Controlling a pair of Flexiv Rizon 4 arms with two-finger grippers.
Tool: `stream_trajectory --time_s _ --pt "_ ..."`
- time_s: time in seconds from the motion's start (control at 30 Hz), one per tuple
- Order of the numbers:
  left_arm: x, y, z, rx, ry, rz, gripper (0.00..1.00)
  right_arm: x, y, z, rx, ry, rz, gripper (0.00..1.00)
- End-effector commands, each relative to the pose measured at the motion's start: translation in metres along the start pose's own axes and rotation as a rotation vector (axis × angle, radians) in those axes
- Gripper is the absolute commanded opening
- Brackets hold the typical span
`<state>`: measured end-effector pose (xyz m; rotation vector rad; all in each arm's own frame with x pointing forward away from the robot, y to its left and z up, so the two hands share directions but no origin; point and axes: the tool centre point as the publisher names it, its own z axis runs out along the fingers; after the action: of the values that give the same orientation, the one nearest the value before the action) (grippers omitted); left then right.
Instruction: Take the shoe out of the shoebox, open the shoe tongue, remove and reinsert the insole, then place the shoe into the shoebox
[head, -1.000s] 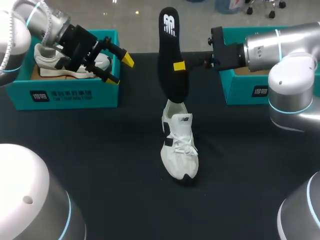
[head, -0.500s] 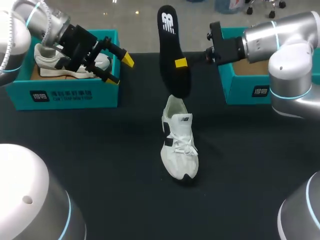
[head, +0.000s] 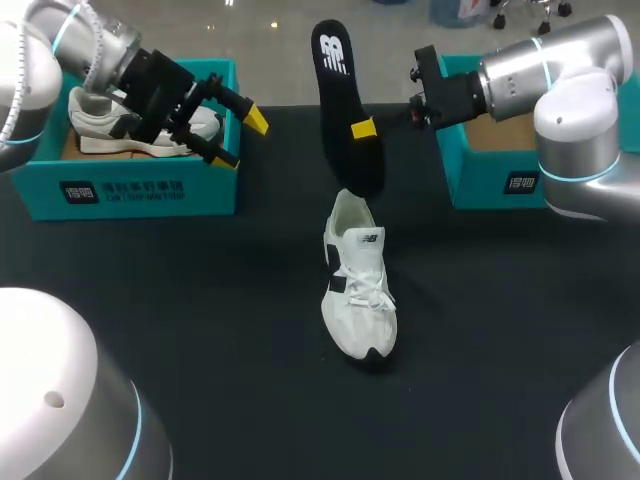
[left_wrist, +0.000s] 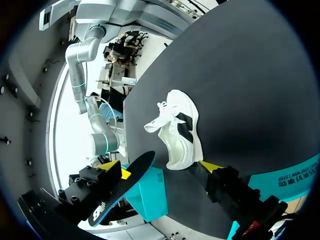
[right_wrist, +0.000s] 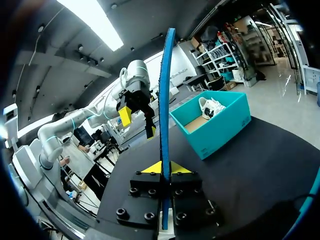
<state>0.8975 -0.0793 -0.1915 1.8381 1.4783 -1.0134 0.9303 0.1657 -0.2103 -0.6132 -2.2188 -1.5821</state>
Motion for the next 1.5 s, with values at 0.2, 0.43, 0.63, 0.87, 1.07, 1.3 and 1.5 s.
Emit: stream_trajectory --time_s 0.2,0.43,0.63,0.87,1.07,1.3,1.5 --pt "0.000 0.000 -0.001 0.002 0.003 0.001 1.00 -0.017 -0.011 0.001 -0.137 0.056 -0.016 0.00" --pt "0.000 0.000 -0.001 0.002 0.003 0.001 1.00 -0.032 -0.024 -0.007 -0.099 0.073 -0.035 0.00" --pt "0.000 0.000 -0.001 0.002 0.003 0.001 1.00 -0.039 -0.037 -0.011 -0.071 0.086 -0.013 0.00" --pt "0.000 0.000 -0.001 0.002 0.003 0.001 1.00 -0.044 -0.052 -0.013 -0.077 0.086 0.006 0.00" --pt "0.000 0.000 -0.001 0.002 0.003 0.001 1.00 -0.042 -0.061 -0.011 -0.073 0.089 0.027 0.00" --pt "0.000 0.000 -0.001 0.002 0.003 0.001 1.00 -0.039 -0.067 -0.009 -0.075 0.080 0.039 0.00" --pt "0.000 0.000 -0.001 0.002 0.003 0.001 1.00 -0.037 -0.072 -0.009 -0.079 0.070 0.055 0.00"
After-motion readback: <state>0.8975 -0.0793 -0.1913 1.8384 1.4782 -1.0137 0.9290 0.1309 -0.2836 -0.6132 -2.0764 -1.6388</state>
